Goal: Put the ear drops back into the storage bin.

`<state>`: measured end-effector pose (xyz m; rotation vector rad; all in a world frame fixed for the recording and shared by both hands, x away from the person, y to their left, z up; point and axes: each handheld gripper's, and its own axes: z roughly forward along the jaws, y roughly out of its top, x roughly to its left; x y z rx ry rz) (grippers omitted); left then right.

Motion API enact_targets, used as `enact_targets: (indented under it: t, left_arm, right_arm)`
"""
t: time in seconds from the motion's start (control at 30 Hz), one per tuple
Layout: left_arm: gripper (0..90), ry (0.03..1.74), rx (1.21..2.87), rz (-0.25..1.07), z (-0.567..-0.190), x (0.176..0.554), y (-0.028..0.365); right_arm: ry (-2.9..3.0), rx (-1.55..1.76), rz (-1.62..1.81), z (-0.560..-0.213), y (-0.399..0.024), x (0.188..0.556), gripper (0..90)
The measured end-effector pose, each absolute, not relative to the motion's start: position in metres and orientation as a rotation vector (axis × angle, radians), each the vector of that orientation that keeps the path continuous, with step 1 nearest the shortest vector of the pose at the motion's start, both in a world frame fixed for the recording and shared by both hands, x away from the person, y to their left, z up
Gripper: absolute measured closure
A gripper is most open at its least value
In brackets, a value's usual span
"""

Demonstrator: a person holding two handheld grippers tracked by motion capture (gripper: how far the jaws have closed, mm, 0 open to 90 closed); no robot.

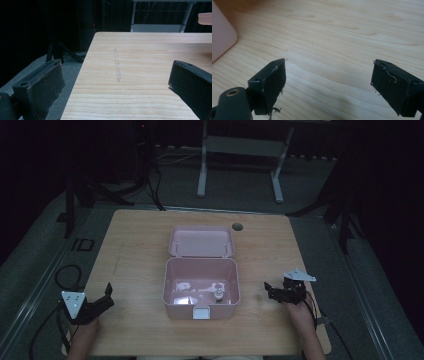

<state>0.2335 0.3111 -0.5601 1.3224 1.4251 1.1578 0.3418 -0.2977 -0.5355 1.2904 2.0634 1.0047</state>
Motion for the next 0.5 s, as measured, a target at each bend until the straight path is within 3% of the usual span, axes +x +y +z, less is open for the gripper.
enact_targets:
  t: [0.5]
  left_arm:
    - [0.3,1.426,1.325,1.161,-0.56,0.234,0.311]
  right_arm:
    - [1.965,1.327,1.043,-0.539,-0.324,0.319,12.3]
